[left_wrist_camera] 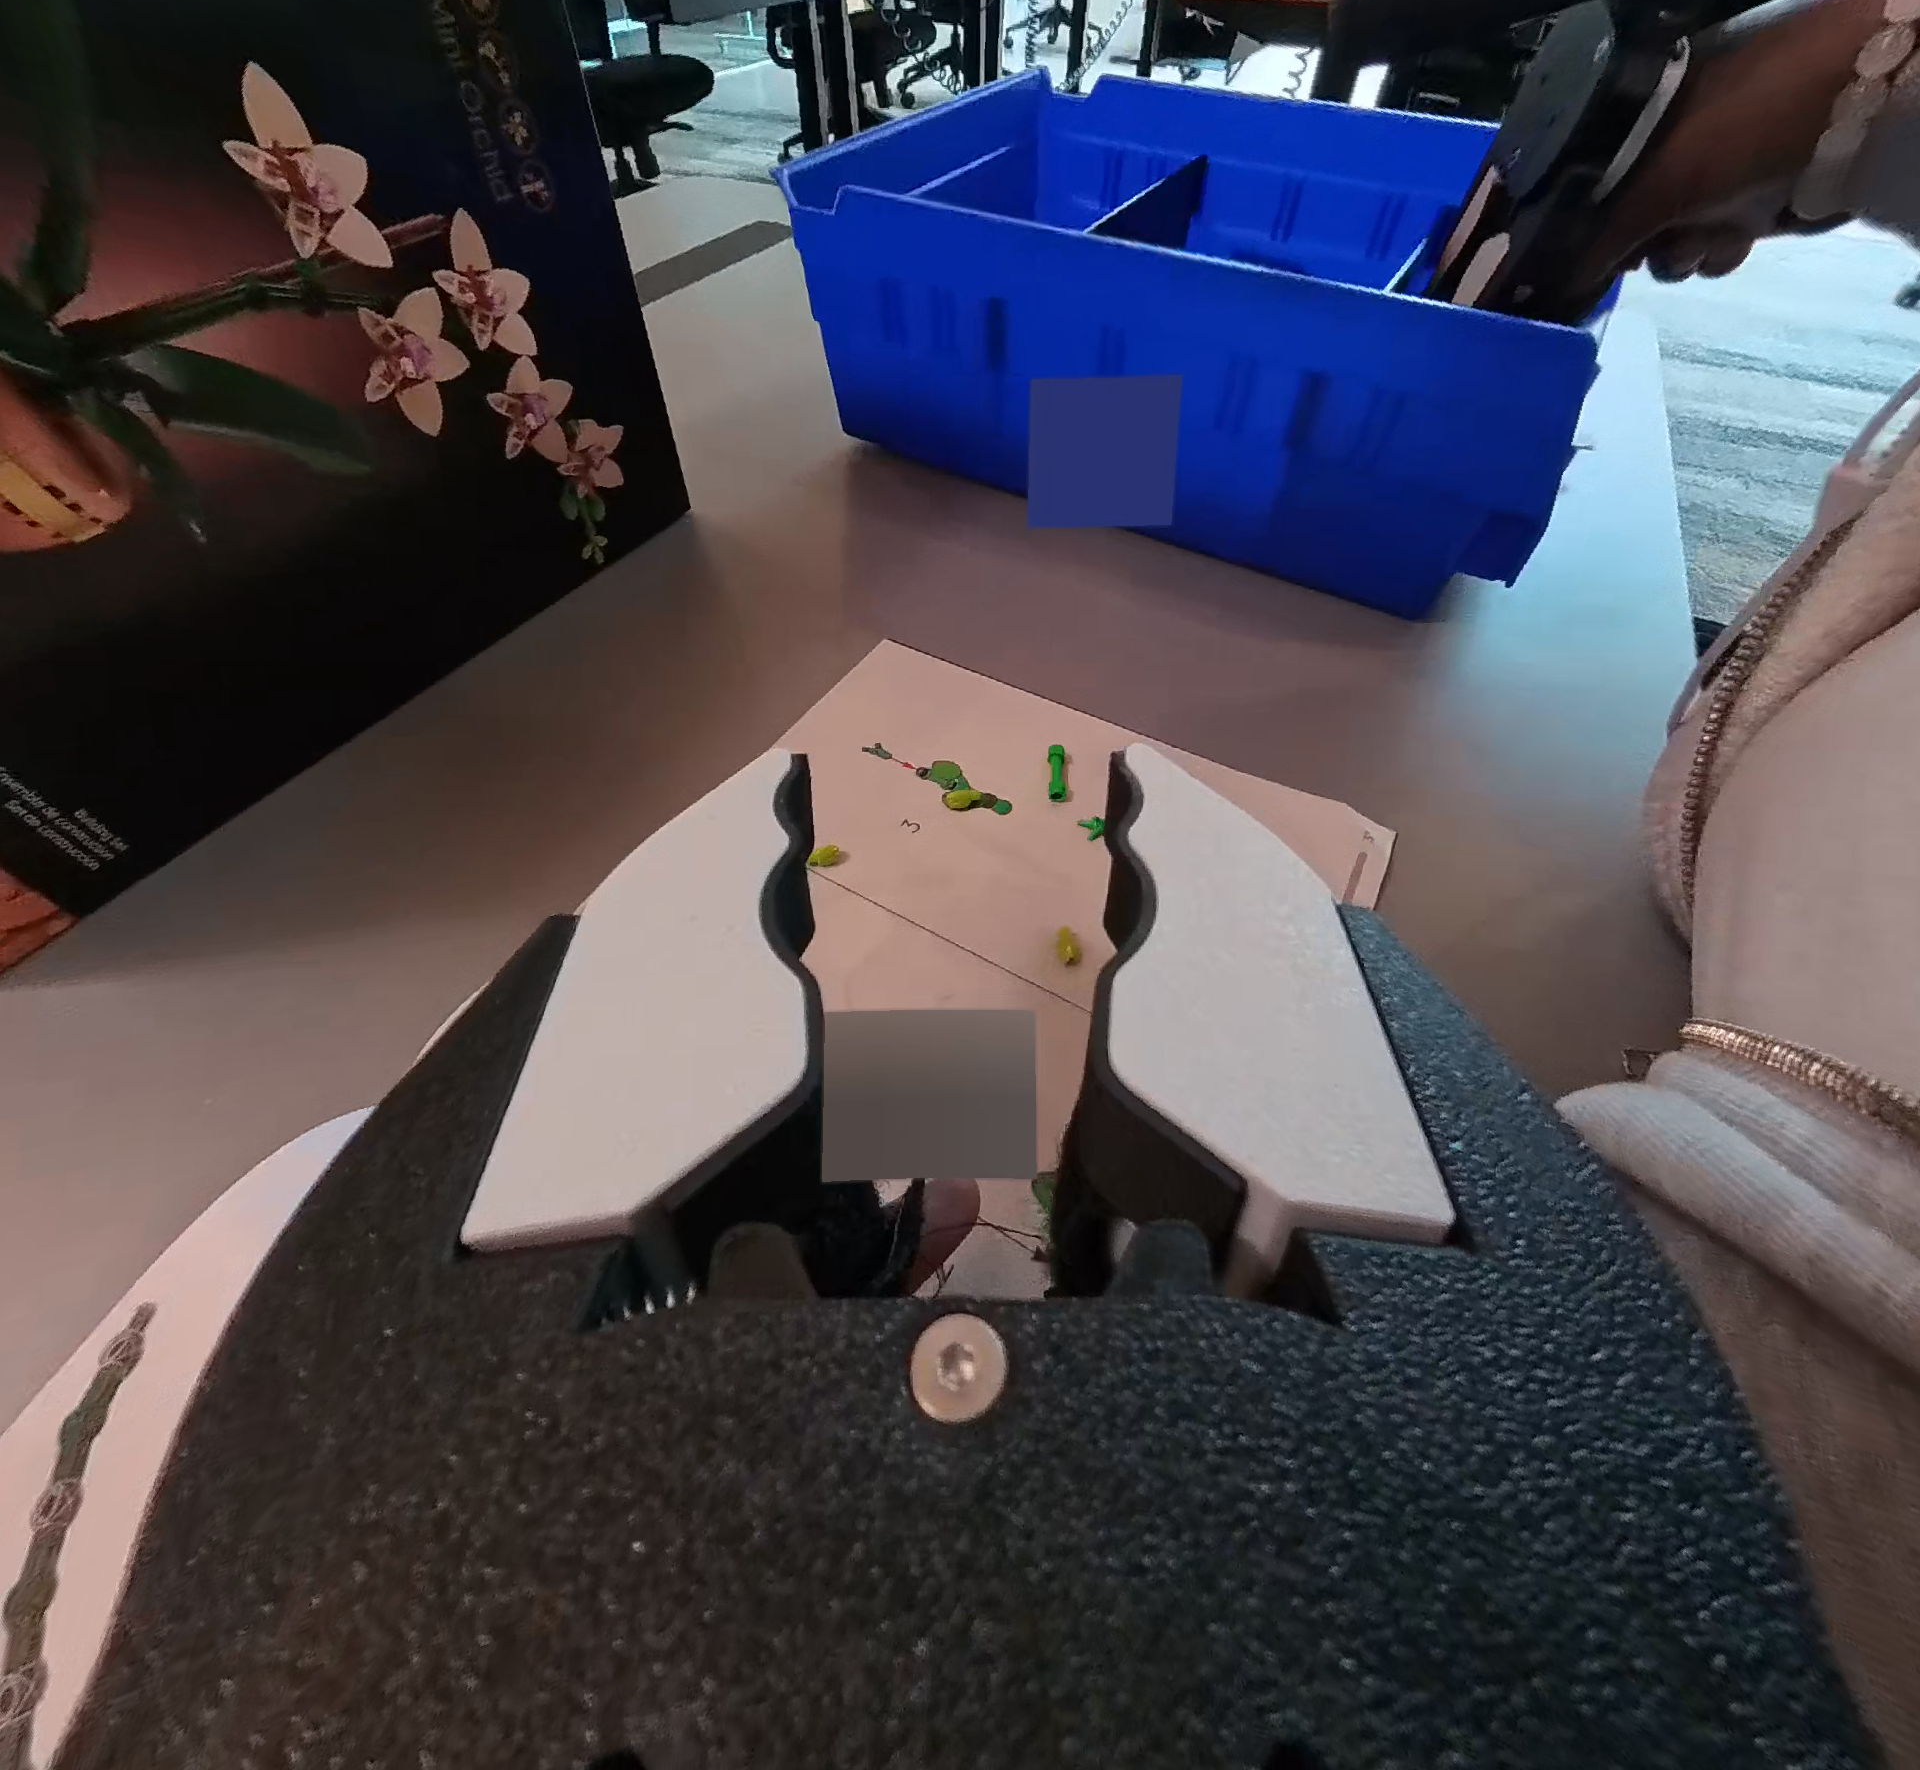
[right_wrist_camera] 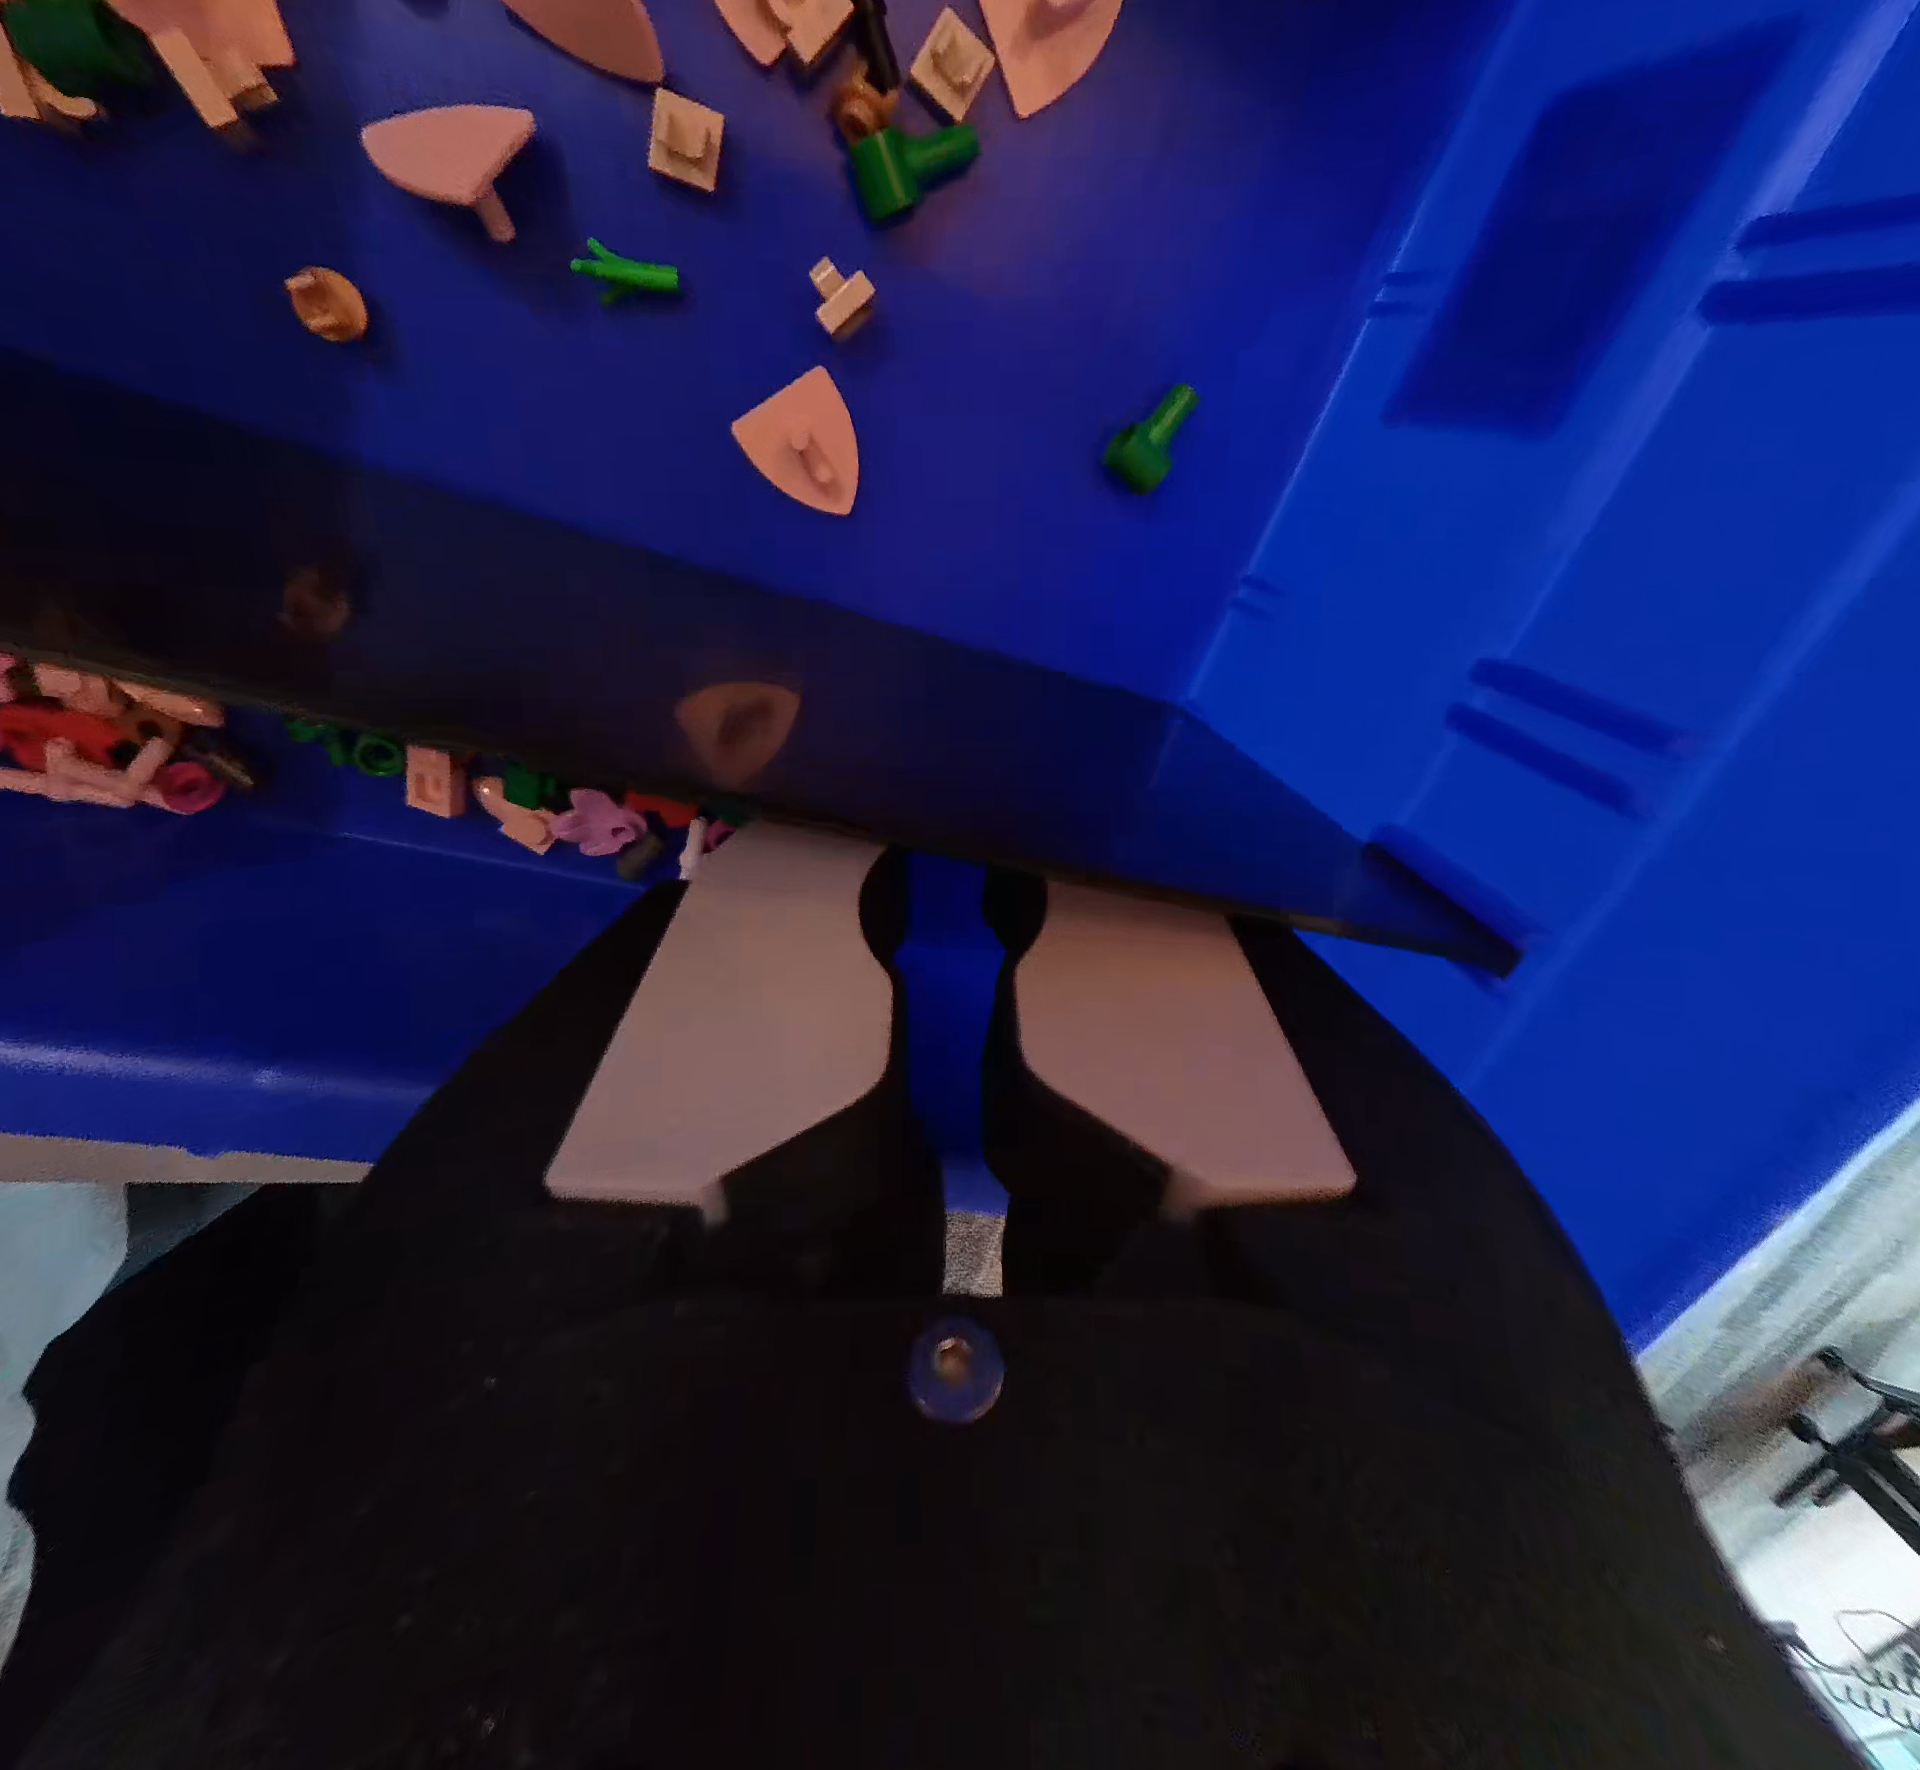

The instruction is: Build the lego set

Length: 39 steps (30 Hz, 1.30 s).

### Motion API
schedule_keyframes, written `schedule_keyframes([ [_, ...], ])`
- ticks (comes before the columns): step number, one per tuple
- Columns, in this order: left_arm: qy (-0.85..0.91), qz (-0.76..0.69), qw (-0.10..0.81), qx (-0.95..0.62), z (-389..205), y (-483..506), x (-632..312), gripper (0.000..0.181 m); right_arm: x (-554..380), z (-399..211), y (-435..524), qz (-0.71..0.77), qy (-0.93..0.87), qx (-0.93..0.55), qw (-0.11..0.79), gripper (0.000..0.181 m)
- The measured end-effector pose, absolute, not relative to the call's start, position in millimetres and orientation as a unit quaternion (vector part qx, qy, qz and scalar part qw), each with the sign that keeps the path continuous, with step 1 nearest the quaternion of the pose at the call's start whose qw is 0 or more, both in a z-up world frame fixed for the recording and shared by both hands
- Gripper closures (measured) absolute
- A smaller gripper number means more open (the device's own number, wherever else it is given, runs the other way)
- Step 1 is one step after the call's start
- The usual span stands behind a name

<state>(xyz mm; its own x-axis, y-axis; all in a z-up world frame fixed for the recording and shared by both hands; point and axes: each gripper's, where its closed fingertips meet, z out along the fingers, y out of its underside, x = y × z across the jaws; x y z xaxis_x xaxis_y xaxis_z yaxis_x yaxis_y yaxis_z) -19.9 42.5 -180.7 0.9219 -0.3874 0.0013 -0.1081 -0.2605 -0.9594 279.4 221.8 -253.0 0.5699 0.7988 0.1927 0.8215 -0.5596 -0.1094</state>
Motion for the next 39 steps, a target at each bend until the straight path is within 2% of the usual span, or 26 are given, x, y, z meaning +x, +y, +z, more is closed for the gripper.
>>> schedule_keyframes([
  [8,0.162,-0.108,0.594,-0.781,-178.7,35.1,-21.3,0.127,277.9,-249.0,222.0,-0.038,-0.477,-0.872,0.1,0.176],
  [16,0.166,-0.106,0.6,-0.775,-174.4,33.4,-19.2,0.128,259.7,-189.7,209.7,-0.016,-0.496,-0.843,0.206,0.177],
  [20,0.166,-0.111,0.6,-0.775,-175.1,30.2,-16.2,0.128,181.9,-126.1,165.9,0.145,-0.553,-0.752,0.328,0.177],
  [24,0.175,-0.113,0.605,-0.768,-172.5,23.0,-11.0,0.128,95.8,-88.5,90.1,0.333,-0.591,-0.632,0.374,0.177],
  [27,0.182,-0.115,0.615,-0.759,-167.6,14.7,-7.1,0.128,51.8,-108.4,48.4,0.404,-0.592,-0.619,0.323,0.177],
  [32,0.192,-0.122,0.62,-0.751,-164.7,-1.0,-6.0,0.128,40.6,-213.8,69.5,0.161,-0.644,-0.696,0.272,0.177],
  [37,0.189,-0.136,0.631,-0.74,-161.7,-6.6,-8.8,0.129,40.2,-240.4,78.5,0.099,-0.654,-0.711,0.238,0.175],
  [39,0.186,-0.144,0.634,-0.736,-161.2,-7.0,-9.6,0.129,40.9,-245.2,79.9,0.092,-0.654,-0.715,0.23,0.168],
])
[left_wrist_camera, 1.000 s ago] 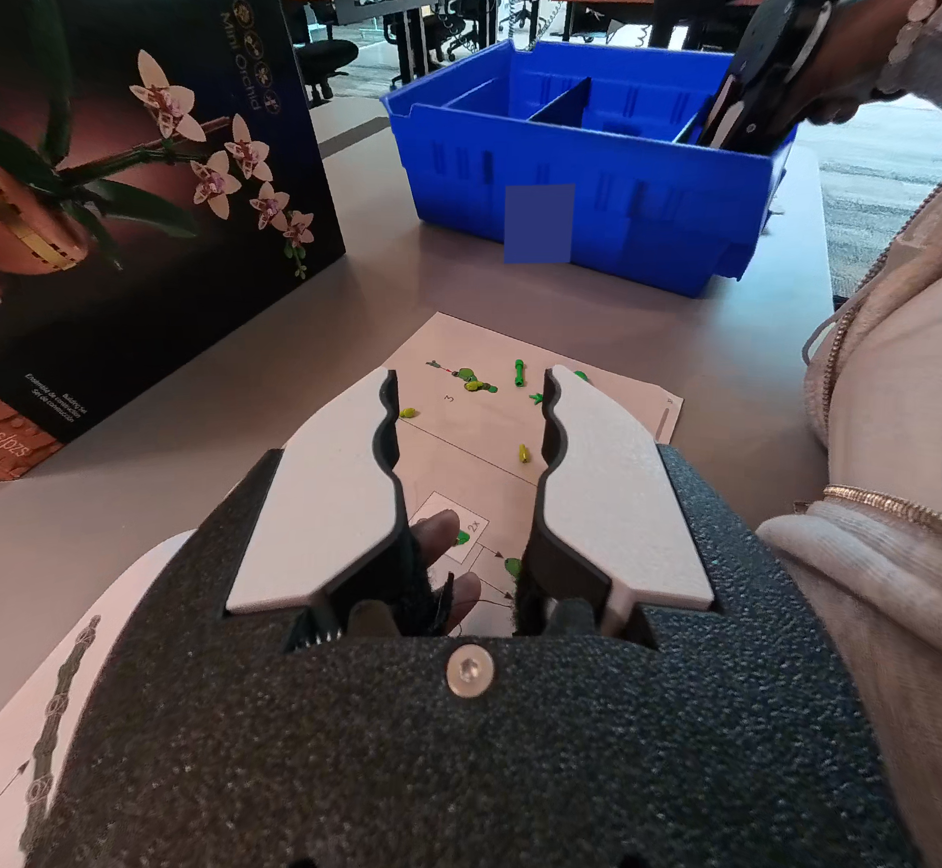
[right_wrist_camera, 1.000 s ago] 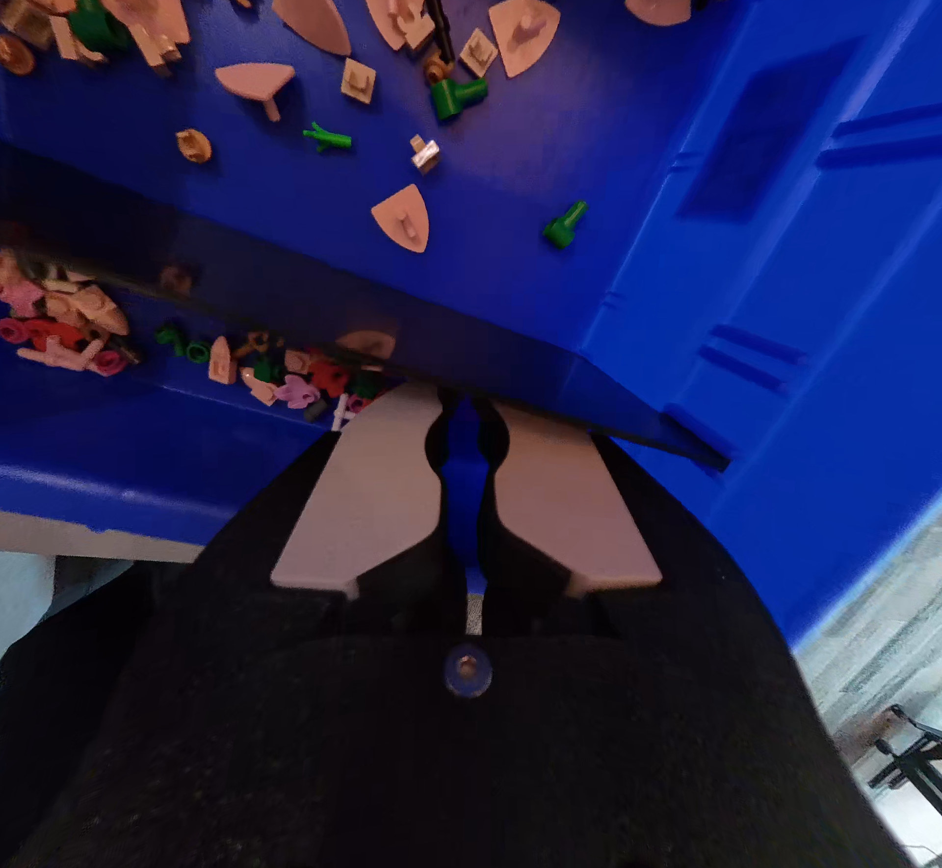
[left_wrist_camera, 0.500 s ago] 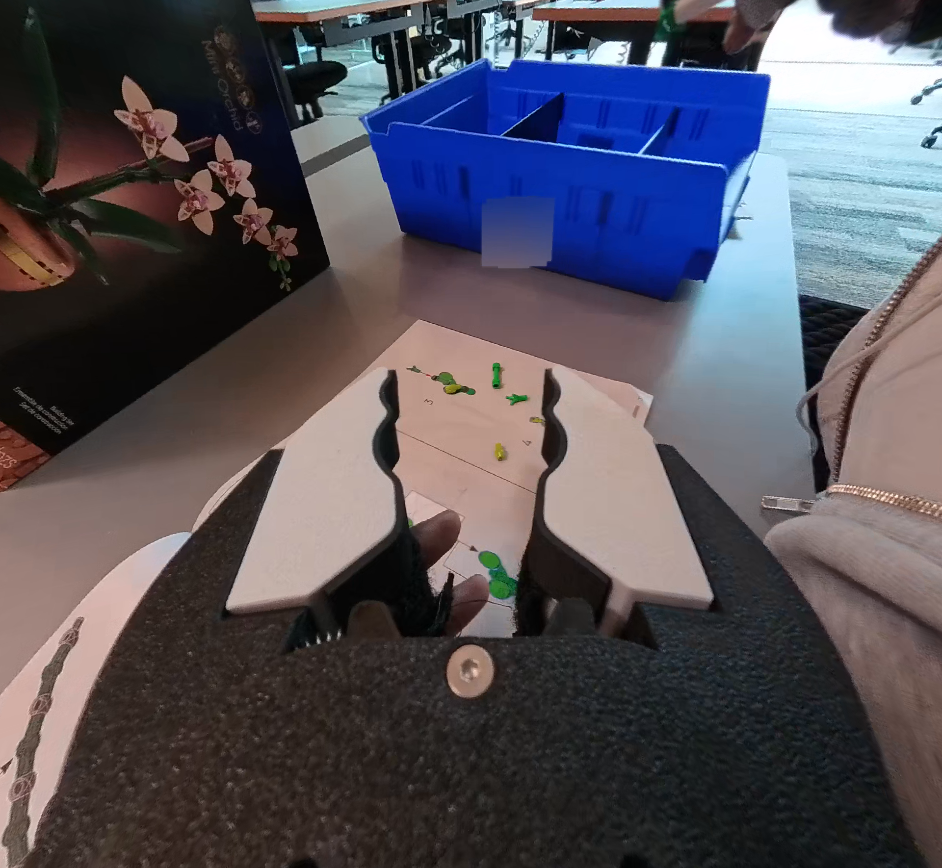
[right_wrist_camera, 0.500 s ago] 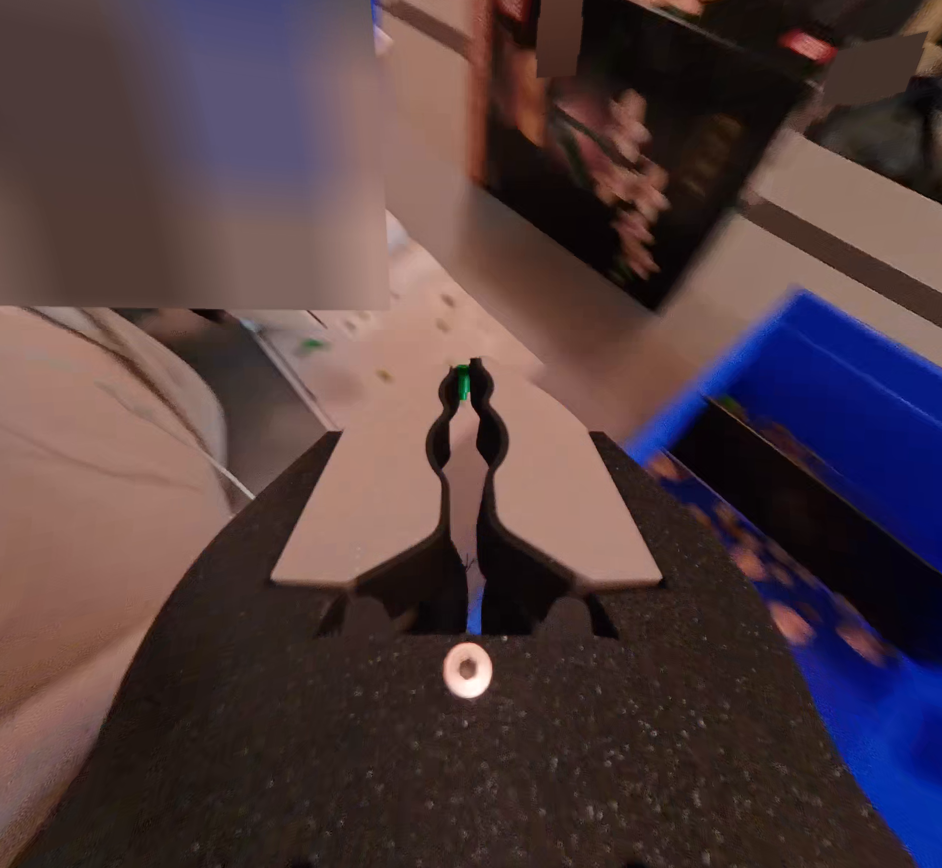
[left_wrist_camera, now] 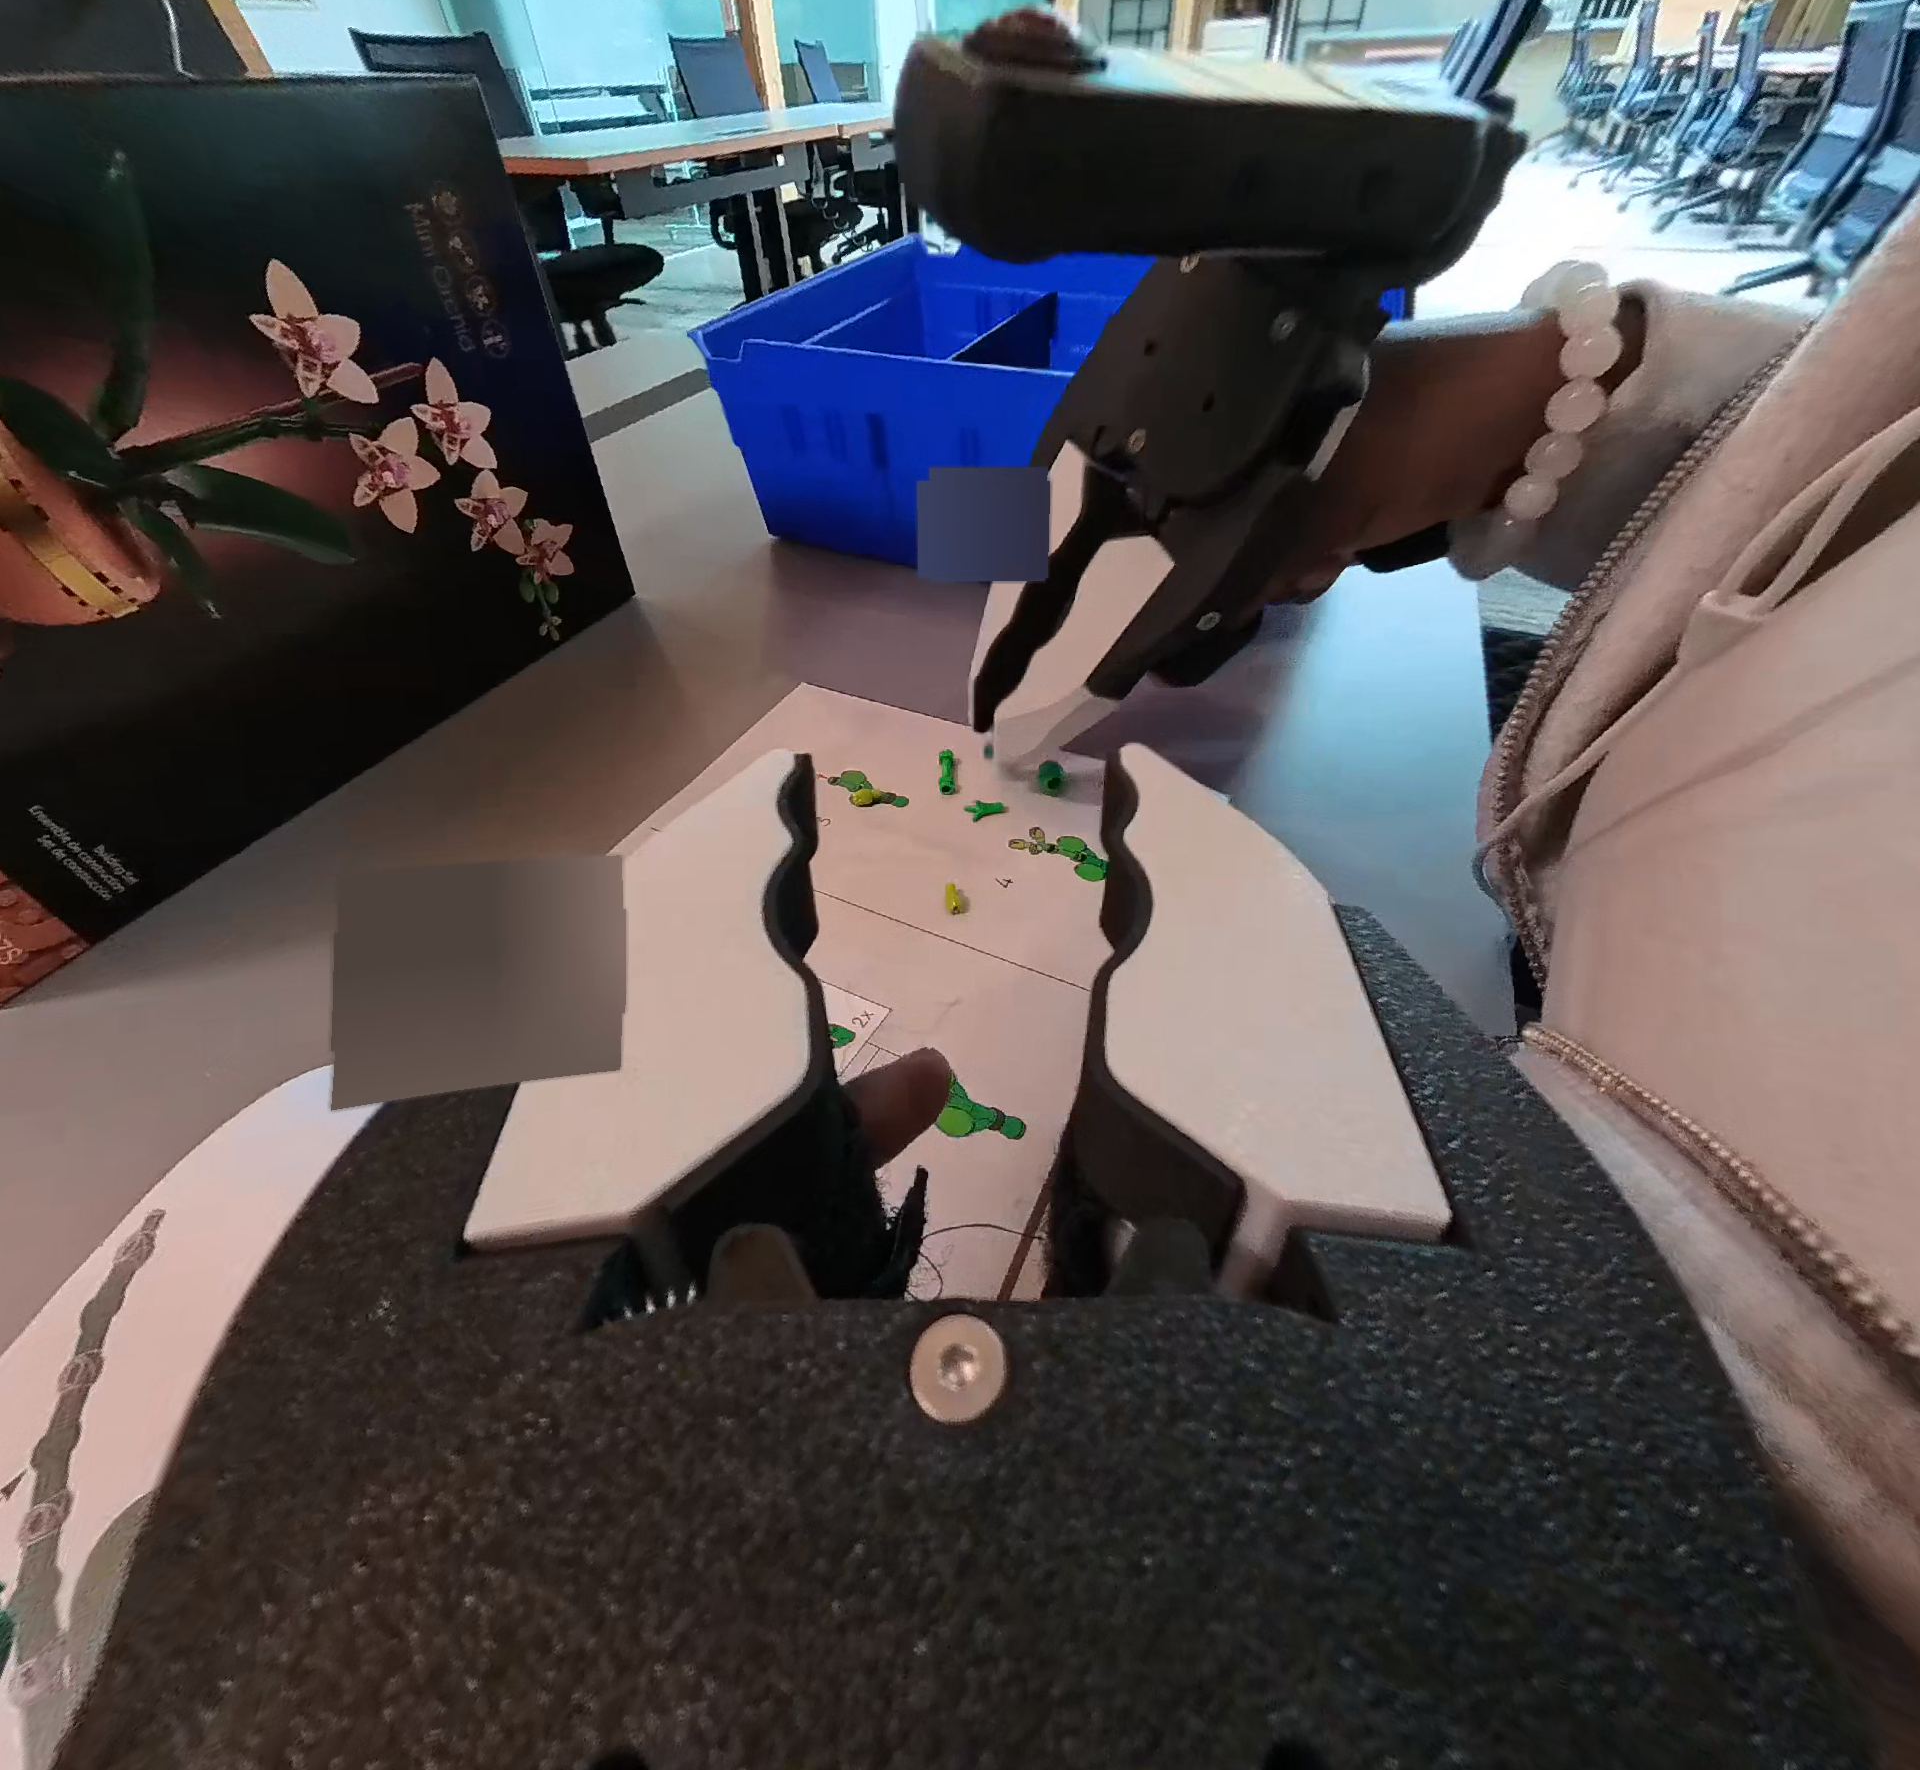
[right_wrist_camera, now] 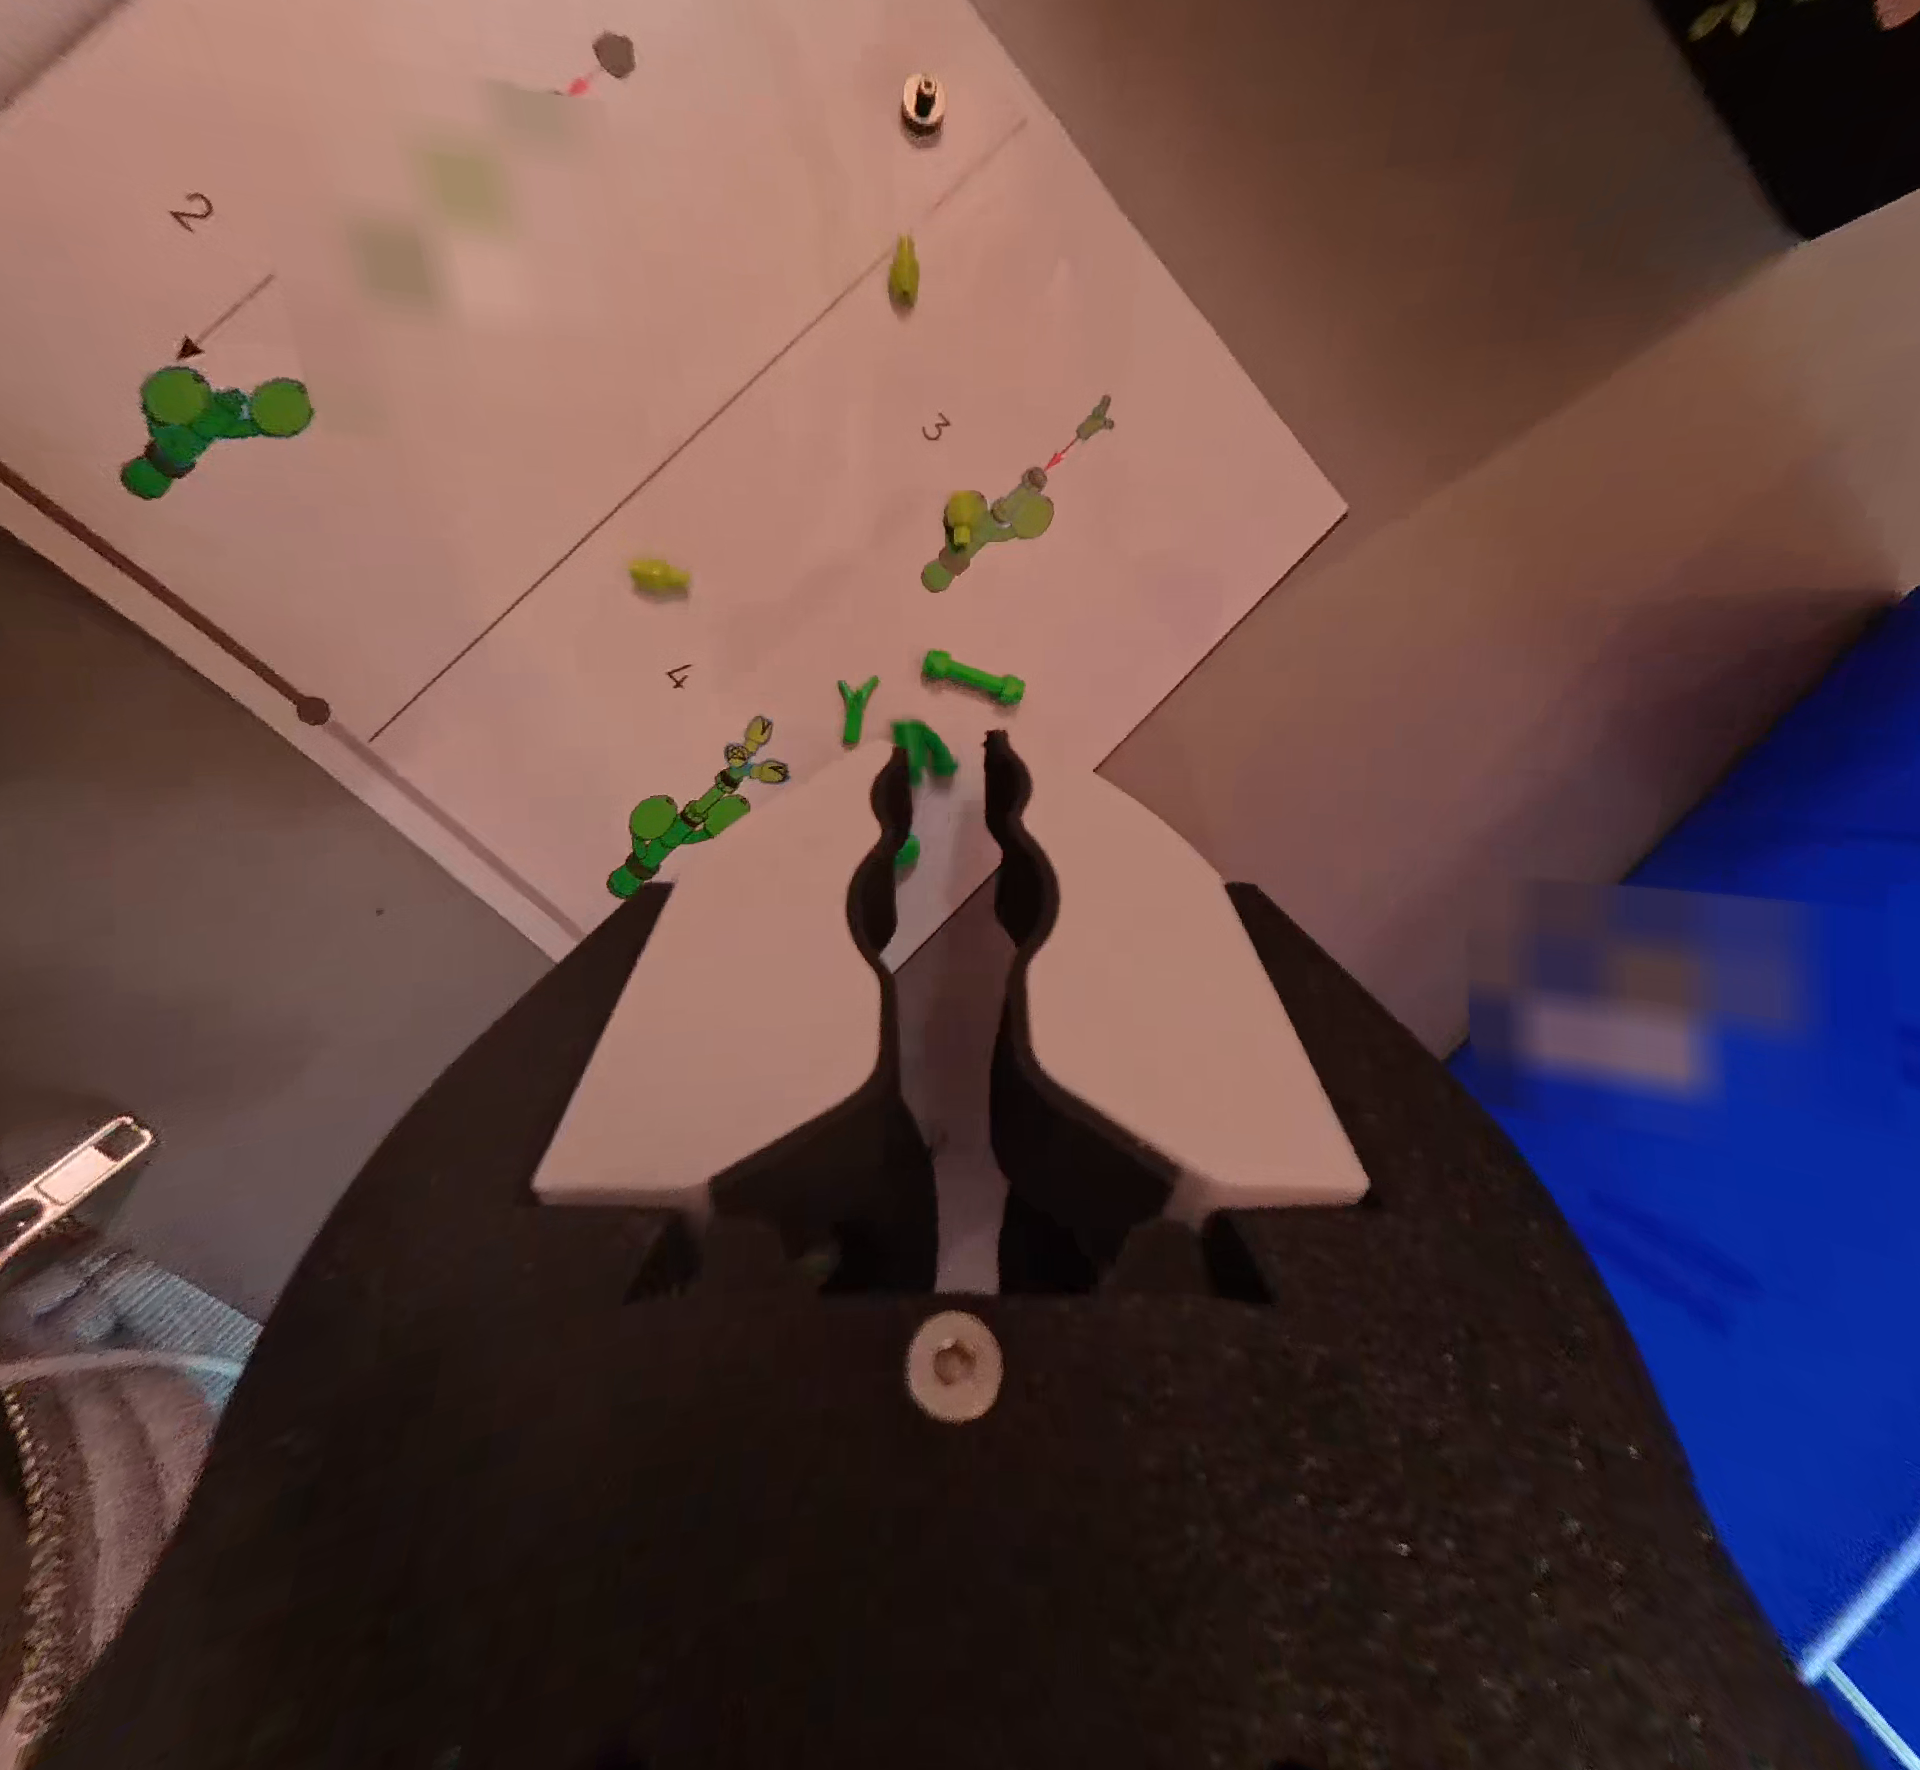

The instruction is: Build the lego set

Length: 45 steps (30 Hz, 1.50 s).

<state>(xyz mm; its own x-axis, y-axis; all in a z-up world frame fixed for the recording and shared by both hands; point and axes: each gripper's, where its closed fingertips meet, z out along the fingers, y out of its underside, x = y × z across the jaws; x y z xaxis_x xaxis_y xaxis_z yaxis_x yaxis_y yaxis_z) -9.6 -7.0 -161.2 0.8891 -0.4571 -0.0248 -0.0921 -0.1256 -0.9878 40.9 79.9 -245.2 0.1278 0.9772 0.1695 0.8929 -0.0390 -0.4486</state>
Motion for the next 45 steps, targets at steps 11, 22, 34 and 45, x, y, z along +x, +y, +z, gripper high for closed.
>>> schedule_keyframes([
  [11,0.191,-0.158,0.626,-0.739,-165.7,-4.7,-9.8,0.131,51.1,-228.9,64.8,0.107,-0.651,-0.711,0.242,0.167],
  [22,0.192,-0.146,0.619,-0.748,-166.9,-3.6,-8.2,0.131,44.8,-247.9,73.2,0.115,-0.633,-0.729,0.235,0.168],
  [34,0.193,-0.15,0.616,-0.749,-168.5,0.6,-9.0,0.131,41.9,-249.5,85.1,0.1,-0.627,-0.73,0.253,0.169],
  [45,0.19,-0.151,0.616,-0.749,-165.3,1.4,-7.4,0.135,18.7,-104.9,77.9,0.321,-0.522,-0.609,0.503,0.163],
])
